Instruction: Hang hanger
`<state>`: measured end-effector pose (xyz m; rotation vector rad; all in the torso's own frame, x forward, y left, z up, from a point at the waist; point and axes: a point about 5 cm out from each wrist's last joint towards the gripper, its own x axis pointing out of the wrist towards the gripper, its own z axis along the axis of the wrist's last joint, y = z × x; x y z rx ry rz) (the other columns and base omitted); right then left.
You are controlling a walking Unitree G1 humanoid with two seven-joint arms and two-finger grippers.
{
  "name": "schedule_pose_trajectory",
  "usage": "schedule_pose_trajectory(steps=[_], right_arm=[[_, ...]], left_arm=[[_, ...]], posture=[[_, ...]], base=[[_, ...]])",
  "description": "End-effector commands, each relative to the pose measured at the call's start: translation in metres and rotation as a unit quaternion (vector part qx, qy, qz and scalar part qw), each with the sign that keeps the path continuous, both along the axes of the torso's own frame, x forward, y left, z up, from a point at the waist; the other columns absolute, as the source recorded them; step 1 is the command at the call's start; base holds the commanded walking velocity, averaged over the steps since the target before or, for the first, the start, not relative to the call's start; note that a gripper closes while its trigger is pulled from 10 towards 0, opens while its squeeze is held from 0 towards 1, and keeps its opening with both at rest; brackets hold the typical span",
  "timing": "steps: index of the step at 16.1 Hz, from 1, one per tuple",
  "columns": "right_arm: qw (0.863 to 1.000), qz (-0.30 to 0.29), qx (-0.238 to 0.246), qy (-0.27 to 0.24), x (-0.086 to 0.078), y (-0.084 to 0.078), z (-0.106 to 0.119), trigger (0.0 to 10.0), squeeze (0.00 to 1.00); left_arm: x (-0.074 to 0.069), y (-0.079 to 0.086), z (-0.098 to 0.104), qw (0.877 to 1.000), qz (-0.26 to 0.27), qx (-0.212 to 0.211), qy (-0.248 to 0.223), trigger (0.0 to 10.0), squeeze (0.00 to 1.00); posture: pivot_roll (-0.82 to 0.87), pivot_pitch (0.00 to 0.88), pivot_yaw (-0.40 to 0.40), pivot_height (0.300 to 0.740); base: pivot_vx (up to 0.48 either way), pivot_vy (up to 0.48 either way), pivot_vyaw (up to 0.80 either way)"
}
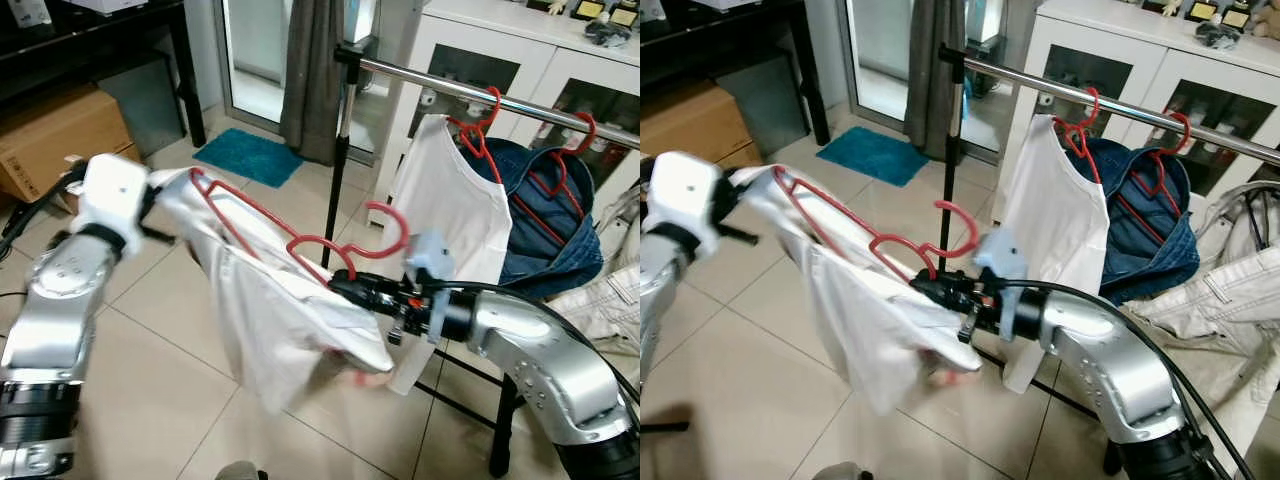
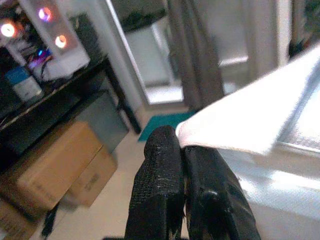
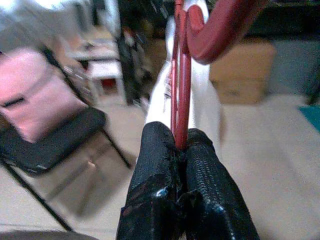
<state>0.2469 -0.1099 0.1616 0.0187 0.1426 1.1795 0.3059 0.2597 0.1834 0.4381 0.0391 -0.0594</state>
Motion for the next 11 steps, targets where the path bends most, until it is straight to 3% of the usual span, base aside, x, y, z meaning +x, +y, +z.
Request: schedule_pose_trajectory(steps=[1,2,3,4,5,6,8,9,10,11], right_arm=[[1.000,0.007,0.028,0.008,-0.001,-0.012,0.006,0.0,0.00],[0.999,0.013,0.041,0.012,0.000,-0.014,0.007,0.0,0.00],[0.998,-0.006,0.054,0.012,0.007,-0.020,0.009,0.0,0.00],[0.997,-0.035,0.067,0.012,0.016,-0.026,0.011,0.0,0.00],[0.991,-0.100,0.088,0.018,0.030,-0.030,0.013,0.0,0.00],[0.980,-0.167,0.103,0.025,0.041,-0.028,0.012,0.0,0.00],[0.960,-0.256,0.105,0.039,0.048,-0.019,0.006,0.0,0.00],[0.949,-0.302,0.084,0.036,0.054,-0.019,0.003,0.0,0.00],[0.926,-0.365,0.081,0.041,0.061,-0.028,0.000,0.0,0.00],[0.917,-0.386,0.083,0.045,0.064,-0.031,-0.001,0.0,0.00]], left_arm=[[-0.005,0.016,-0.005,0.999,0.044,0.008,0.007,0.0,0.00],[-0.006,0.015,-0.009,0.999,0.045,0.003,0.013,0.0,0.00],[-0.006,0.003,-0.015,1.000,0.014,-0.007,0.021,0.0,0.00],[-0.007,-0.014,-0.019,0.999,-0.035,-0.017,0.028,0.0,0.00],[-0.011,-0.043,-0.026,0.991,-0.120,-0.020,0.051,0.0,0.00],[-0.017,-0.068,-0.034,0.979,-0.188,-0.026,0.072,0.0,0.00],[-0.026,-0.098,-0.043,0.962,-0.257,-0.035,0.091,0.0,0.00],[-0.030,-0.107,-0.045,0.955,-0.276,-0.044,0.099,0.0,0.00],[-0.034,-0.109,-0.047,0.953,-0.276,-0.055,0.108,0.0,0.00],[-0.035,-0.109,-0.048,0.953,-0.275,-0.059,0.111,0.0,0.00]], posture=[[0.03,0.000,-0.058,0.740],[0.03,0.000,-0.058,0.740],[0.03,0.000,-0.058,0.740],[0.03,0.000,-0.058,0.740],[0.03,0.000,-0.056,0.740],[0.03,0.000,-0.056,0.740],[0.03,0.000,-0.056,0.740],[0.03,0.000,-0.055,0.740],[0.03,0.000,-0.056,0.740],[0.03,0.000,-0.056,0.740]], base=[[0.000,0.000,0.00],[0.000,0.000,0.00],[0.000,0.000,0.00],[0.000,0.000,0.00],[0.000,0.000,0.00],[0.000,0.000,0.00],[0.000,0.000,0.00],[0.000,0.000,0.00],[0.000,0.000,0.00],[0.000,0.000,0.00]])
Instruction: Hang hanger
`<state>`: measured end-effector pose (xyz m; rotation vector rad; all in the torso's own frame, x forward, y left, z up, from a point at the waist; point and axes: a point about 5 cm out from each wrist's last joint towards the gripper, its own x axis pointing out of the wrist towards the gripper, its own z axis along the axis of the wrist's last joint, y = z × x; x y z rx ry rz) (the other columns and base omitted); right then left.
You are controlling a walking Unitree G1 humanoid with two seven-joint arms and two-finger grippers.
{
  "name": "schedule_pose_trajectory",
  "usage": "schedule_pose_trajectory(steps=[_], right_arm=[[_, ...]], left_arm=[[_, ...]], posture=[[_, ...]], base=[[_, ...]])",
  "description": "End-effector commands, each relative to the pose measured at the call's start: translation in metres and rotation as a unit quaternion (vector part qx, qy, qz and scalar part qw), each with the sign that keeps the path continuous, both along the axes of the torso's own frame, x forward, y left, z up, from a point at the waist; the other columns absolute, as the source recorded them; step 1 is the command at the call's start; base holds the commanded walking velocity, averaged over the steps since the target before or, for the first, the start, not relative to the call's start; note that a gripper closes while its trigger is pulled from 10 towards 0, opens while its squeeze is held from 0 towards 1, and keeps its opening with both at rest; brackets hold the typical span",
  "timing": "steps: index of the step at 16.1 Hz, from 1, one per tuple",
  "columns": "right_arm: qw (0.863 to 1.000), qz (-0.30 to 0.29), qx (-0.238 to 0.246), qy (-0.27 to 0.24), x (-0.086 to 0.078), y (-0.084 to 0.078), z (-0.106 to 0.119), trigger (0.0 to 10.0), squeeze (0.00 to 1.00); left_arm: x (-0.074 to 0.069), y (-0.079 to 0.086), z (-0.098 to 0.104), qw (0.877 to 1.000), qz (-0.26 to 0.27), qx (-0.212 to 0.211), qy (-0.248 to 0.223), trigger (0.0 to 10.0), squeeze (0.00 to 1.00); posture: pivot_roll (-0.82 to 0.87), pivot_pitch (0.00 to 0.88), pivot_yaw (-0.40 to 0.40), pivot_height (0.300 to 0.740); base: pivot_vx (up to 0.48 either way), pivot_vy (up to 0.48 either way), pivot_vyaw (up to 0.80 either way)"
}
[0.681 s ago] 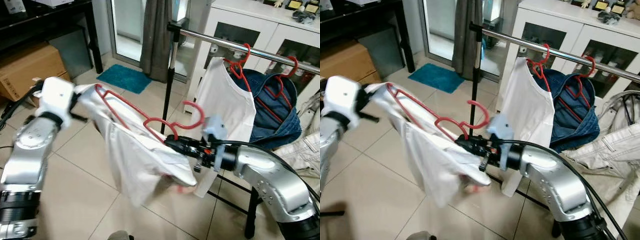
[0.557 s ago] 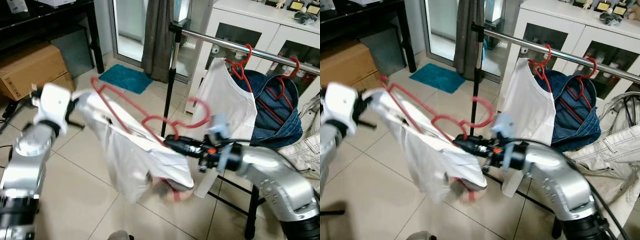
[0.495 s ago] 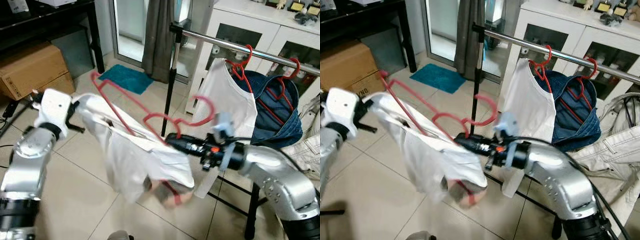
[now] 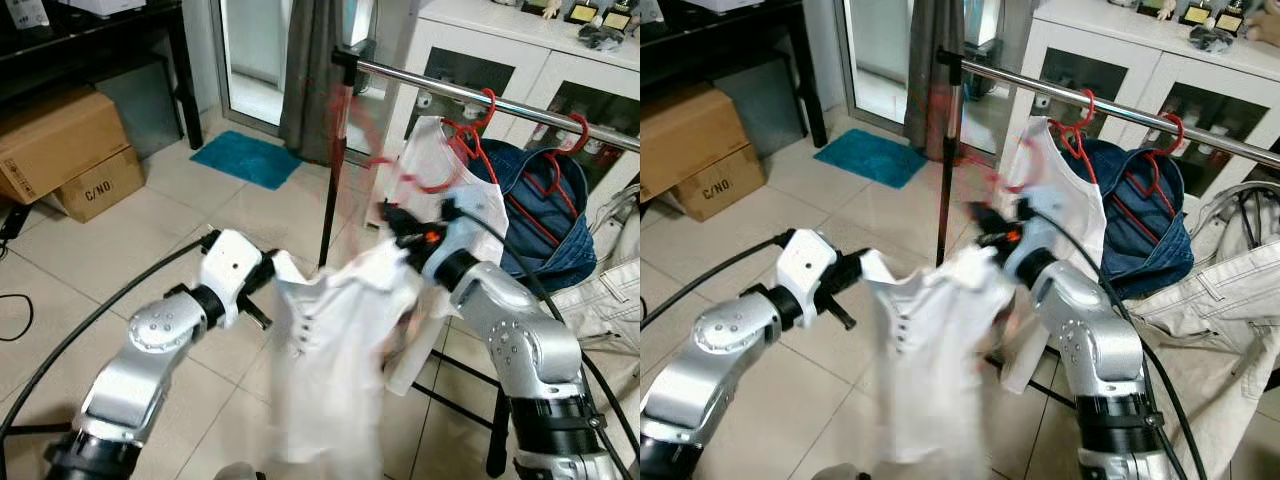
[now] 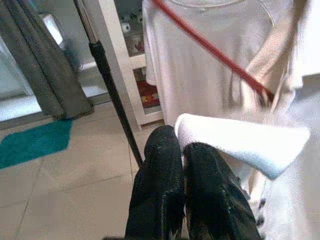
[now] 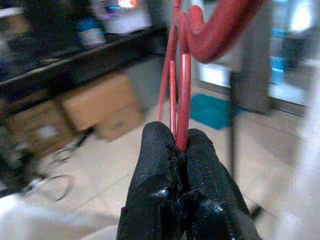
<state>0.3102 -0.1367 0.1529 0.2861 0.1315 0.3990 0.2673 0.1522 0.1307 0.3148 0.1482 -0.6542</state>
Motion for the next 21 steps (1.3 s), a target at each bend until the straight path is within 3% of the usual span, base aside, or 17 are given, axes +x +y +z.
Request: schedule_pose_trajectory(steps=[1,2,3,5,6,8,9,10,11,13,16,19,21], right_arm=[[0.999,-0.042,0.023,-0.022,0.006,-0.010,0.010,0.0,0.00],[0.998,-0.046,0.033,-0.023,0.007,-0.010,0.012,0.0,0.00],[0.985,-0.079,0.151,-0.014,0.009,-0.009,0.019,0.0,0.00],[0.982,-0.106,0.153,-0.017,0.010,-0.014,0.018,0.0,0.00],[0.980,-0.121,0.157,-0.013,0.010,-0.019,0.015,0.0,0.00],[0.996,-0.087,0.019,-0.015,0.002,-0.016,0.003,0.4,0.00],[0.998,-0.066,-0.010,-0.002,-0.003,-0.014,-0.004,10.0,0.00],[0.998,-0.045,-0.040,0.024,-0.012,-0.011,-0.014,10.0,0.00],[0.995,-0.042,-0.082,0.041,-0.022,-0.011,-0.024,10.0,0.00],[0.991,-0.039,-0.123,0.028,-0.043,-0.016,-0.030,10.0,0.00],[0.982,-0.058,-0.177,0.012,-0.054,-0.026,-0.029,10.0,0.00],[0.978,-0.098,-0.185,0.007,-0.056,-0.035,-0.027,10.0,0.00],[0.968,-0.167,-0.185,0.041,-0.059,-0.052,-0.034,10.0,0.00]], left_arm=[[-0.007,-0.001,0.001,1.000,-0.009,-0.003,0.005,0.0,0.00],[-0.008,-0.001,0.000,1.000,-0.009,-0.004,0.006,0.0,0.00],[-0.014,-0.002,0.006,0.999,-0.005,-0.046,0.008,0.0,0.00],[-0.020,0.001,0.006,0.998,-0.001,-0.053,0.020,0.0,0.00],[-0.024,0.007,0.000,0.999,0.010,-0.036,0.029,0.0,0.00],[-0.021,0.022,-0.008,0.994,0.094,-0.034,0.040,0.0,0.00],[-0.021,0.028,-0.009,0.990,0.129,-0.045,0.042,0.0,0.00],[-0.022,0.032,-0.012,0.984,0.159,-0.065,0.049,0.0,0.00],[-0.025,0.034,-0.014,0.979,0.187,-0.065,0.043,10.0,0.00],[-0.028,0.036,-0.015,0.971,0.227,-0.073,0.025,10.0,0.00],[-0.032,0.025,-0.019,0.976,0.204,-0.071,0.037,10.0,0.00],[-0.033,0.019,-0.022,0.979,0.191,-0.066,0.031,10.0,0.00],[-0.032,0.015,-0.019,0.976,0.200,-0.078,0.027,10.0,0.00]], posture=[[0.04,0.000,-0.064,0.740],[0.04,0.000,-0.064,0.740],[0.04,0.000,-0.069,0.740],[0.04,0.000,-0.074,0.740],[0.04,0.000,-0.073,0.740],[0.04,0.000,-0.069,0.740],[0.04,0.000,-0.064,0.740],[0.03,0.000,-0.059,0.740],[0.03,0.000,-0.056,0.740],[0.02,0.009,-0.045,0.740],[0.00,0.026,-0.027,0.740],[-0.04,0.037,-0.001,0.740],[-0.06,0.034,-0.016,0.740]], base=[[0.000,0.000,0.00],[0.000,0.000,0.00],[0.000,0.000,0.00],[0.000,0.000,0.00],[0.000,0.000,0.00],[0.000,0.000,0.00],[0.000,0.000,0.00],[0.000,0.000,0.00],[0.000,0.000,-0.61],[0.000,0.000,-0.78],[0.000,0.000,-0.80],[0.000,0.000,-0.80],[0.000,0.000,-0.80]])
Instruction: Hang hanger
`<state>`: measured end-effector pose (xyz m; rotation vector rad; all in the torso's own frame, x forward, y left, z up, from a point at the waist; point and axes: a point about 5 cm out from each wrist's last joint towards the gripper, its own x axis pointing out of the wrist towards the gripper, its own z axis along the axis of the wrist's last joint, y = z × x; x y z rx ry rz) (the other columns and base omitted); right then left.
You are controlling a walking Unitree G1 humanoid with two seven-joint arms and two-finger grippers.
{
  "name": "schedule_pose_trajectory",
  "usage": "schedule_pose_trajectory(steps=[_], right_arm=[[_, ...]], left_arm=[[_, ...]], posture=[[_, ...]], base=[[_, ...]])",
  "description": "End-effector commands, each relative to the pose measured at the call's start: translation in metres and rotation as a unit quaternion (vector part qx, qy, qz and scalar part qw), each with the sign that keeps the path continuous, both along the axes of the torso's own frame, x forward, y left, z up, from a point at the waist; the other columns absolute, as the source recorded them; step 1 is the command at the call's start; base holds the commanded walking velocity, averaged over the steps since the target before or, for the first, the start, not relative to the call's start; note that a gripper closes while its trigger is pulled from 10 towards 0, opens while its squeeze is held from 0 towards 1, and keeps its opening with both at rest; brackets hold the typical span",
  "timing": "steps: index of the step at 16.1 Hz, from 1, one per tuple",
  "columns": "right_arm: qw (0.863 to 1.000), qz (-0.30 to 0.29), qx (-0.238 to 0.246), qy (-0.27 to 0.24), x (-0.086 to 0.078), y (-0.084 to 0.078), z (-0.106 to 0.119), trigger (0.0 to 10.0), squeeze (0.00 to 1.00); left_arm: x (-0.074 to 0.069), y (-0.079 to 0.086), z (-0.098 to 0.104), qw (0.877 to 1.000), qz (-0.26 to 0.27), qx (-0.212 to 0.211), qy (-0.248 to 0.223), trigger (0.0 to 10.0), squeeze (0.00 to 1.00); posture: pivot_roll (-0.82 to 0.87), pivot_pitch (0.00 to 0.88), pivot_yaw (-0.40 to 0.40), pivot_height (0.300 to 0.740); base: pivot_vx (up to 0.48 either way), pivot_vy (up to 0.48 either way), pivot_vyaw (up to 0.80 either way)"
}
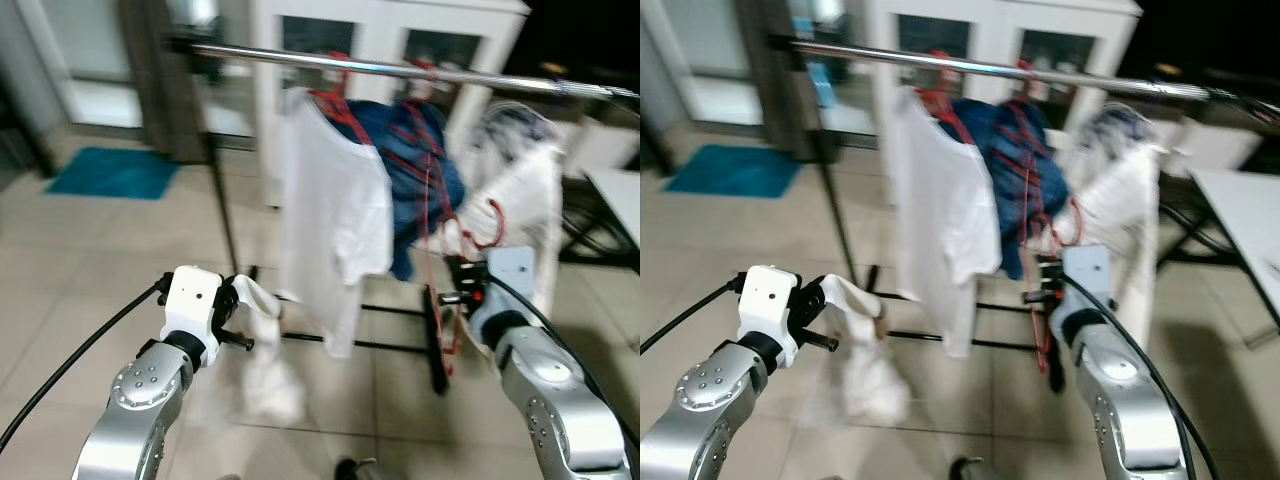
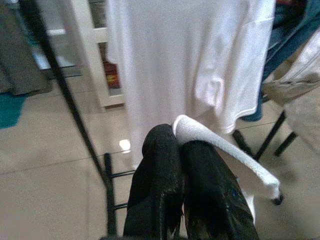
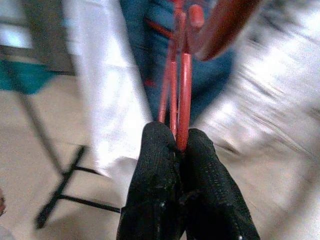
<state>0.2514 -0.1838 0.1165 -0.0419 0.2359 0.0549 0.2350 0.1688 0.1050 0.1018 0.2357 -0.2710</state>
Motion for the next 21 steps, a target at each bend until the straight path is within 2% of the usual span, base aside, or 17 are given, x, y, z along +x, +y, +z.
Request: schedule_pose_trajectory(steps=[1,2,3,6,9,10,12,14,16,20,21], right_arm=[[1.000,-0.024,0.002,0.015,-0.003,-0.011,0.000,10.0,0.00],[0.999,-0.025,0.006,0.023,-0.004,-0.012,-0.001,10.0,0.00],[0.999,-0.015,0.021,0.039,-0.005,-0.015,-0.002,10.0,0.00],[0.997,-0.031,0.055,0.036,-0.005,-0.016,0.000,10.0,0.00],[0.996,-0.055,0.068,0.034,-0.013,-0.015,0.001,10.0,0.00],[0.995,-0.059,0.075,0.022,-0.012,-0.012,0.004,10.0,0.00],[0.995,-0.057,0.076,0.019,-0.010,-0.010,0.004,10.0,0.00],[0.996,-0.051,0.070,0.006,-0.005,-0.002,0.009,10.0,0.00],[0.997,-0.049,0.056,0.011,-0.008,0.002,0.010,10.0,0.00],[0.998,-0.038,0.049,0.008,-0.010,0.003,0.015,10.0,0.00],[0.997,-0.042,0.069,-0.003,-0.006,0.002,0.021,10.0,0.00]], left_arm=[[0.000,-0.005,0.008,1.000,0.006,-0.006,-0.019,10.0,0.00],[0.000,-0.006,0.008,1.000,0.008,-0.007,-0.020,10.0,0.00],[0.000,-0.011,0.007,1.000,-0.004,0.009,-0.019,10.0,0.00],[0.004,-0.016,0.008,0.999,-0.024,0.023,-0.020,10.0,0.00],[0.011,-0.017,0.015,0.998,-0.043,0.026,-0.025,10.0,0.00],[0.018,-0.018,0.018,0.998,-0.054,0.031,-0.028,10.0,0.00],[0.020,-0.017,0.019,0.998,-0.054,0.032,-0.029,10.0,0.00],[0.026,-0.016,0.020,0.999,-0.042,0.014,-0.026,10.0,0.00],[0.025,-0.014,0.023,0.999,-0.011,-0.023,-0.026,10.0,0.00],[0.022,-0.013,0.023,1.000,0.000,-0.001,-0.031,10.0,0.00],[0.023,-0.011,0.028,0.999,0.018,-0.028,-0.038,10.0,0.00]], posture=[[-0.06,0.039,-0.037,0.740],[-0.06,0.039,-0.037,0.740],[-0.06,0.047,-0.031,0.740],[-0.06,0.056,-0.011,0.740],[-0.07,0.055,0.062,0.740],[-0.08,0.044,0.099,0.740],[-0.08,0.044,0.099,0.740],[-0.10,0.024,0.142,0.740],[-0.08,0.010,0.121,0.740],[-0.08,0.023,0.124,0.740],[-0.07,0.022,0.108,0.740]], base=[[0.000,0.000,-0.80],[0.000,0.000,-0.80],[0.000,0.000,-0.80],[0.000,0.000,-0.80],[0.000,0.000,-0.80],[0.000,0.000,-0.80],[0.000,0.000,-0.80],[0.000,0.000,-0.80],[0.000,0.000,-0.80],[0.000,0.000,-0.80],[0.000,0.000,-0.80]])
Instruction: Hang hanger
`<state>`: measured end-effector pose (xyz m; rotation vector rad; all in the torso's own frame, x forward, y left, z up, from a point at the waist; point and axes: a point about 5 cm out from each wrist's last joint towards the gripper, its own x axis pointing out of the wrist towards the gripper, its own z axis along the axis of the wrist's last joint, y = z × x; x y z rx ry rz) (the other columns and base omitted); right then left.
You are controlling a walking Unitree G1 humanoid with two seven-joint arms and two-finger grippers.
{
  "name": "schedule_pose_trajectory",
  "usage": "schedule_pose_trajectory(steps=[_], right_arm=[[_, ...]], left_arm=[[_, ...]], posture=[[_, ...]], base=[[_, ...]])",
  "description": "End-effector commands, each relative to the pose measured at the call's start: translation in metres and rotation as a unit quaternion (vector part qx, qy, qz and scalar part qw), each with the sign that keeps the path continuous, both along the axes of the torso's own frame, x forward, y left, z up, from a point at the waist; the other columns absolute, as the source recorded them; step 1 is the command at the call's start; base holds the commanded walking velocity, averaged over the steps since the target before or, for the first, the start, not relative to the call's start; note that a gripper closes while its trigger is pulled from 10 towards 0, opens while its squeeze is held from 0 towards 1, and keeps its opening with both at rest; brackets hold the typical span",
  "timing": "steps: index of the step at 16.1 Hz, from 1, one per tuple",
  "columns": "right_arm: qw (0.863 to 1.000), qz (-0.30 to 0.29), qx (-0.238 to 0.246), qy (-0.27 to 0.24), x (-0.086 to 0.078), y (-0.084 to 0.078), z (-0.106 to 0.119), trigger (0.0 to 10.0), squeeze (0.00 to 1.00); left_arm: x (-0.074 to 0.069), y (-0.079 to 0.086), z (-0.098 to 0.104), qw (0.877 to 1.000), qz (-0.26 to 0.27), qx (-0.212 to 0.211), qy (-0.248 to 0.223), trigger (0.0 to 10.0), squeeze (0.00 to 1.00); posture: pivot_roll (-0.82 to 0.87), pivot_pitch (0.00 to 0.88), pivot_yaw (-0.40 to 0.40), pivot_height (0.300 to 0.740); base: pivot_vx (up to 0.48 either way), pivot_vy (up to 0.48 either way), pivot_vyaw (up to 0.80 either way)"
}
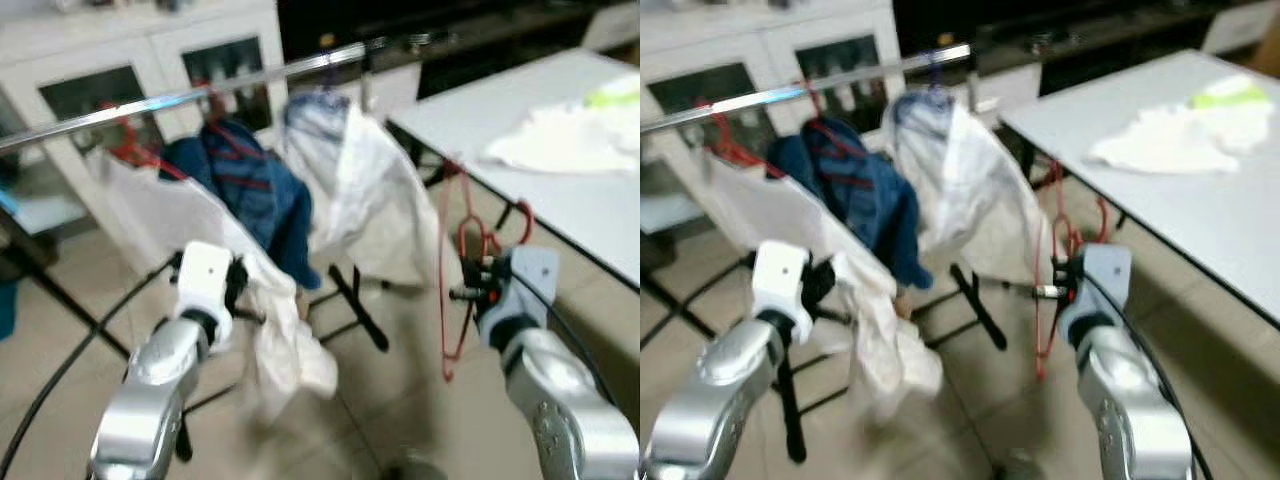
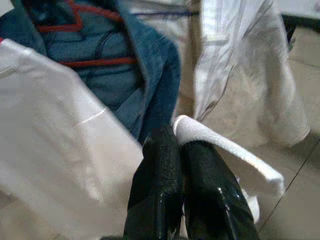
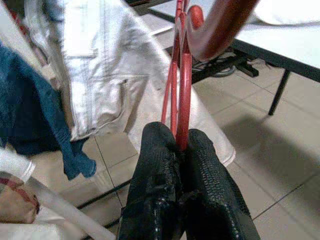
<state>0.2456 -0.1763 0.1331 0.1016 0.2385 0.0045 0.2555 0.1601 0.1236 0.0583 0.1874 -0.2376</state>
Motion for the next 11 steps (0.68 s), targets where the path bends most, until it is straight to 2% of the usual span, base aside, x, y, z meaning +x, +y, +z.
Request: schedule_pose_trajectory(steps=[1,3,4,8,11], right_arm=[[1.000,-0.009,0.003,-0.011,0.002,-0.006,0.004,10.0,0.00],[1.000,-0.018,0.016,-0.007,0.008,-0.006,-0.006,10.0,0.00],[1.000,-0.021,0.010,0.002,0.008,-0.004,-0.012,10.0,0.00],[0.999,-0.036,0.011,0.007,0.009,-0.005,-0.018,10.0,0.00],[0.999,-0.035,0.009,0.009,0.005,-0.003,-0.020,10.0,0.00]], left_arm=[[0.004,-0.001,0.009,1.000,0.005,-0.014,-0.019,10.0,0.00],[0.007,0.002,-0.001,1.000,0.011,-0.011,-0.016,10.0,0.00],[0.009,0.002,-0.004,1.000,0.010,0.009,-0.015,10.0,0.00],[0.011,0.000,-0.004,0.999,-0.010,0.032,-0.015,10.0,0.00],[0.012,0.000,-0.003,1.000,-0.007,0.021,-0.022,10.0,0.00]], posture=[[-0.07,0.018,0.103,0.740],[-0.06,0.014,0.086,0.740],[-0.05,0.019,0.074,0.740],[-0.02,0.032,0.076,0.740],[-0.03,0.052,0.085,0.740]], base=[[0.000,0.000,-0.80],[0.000,0.000,-0.80],[0.000,0.000,-0.80],[0.000,0.000,-0.80],[0.000,0.000,-0.80]])
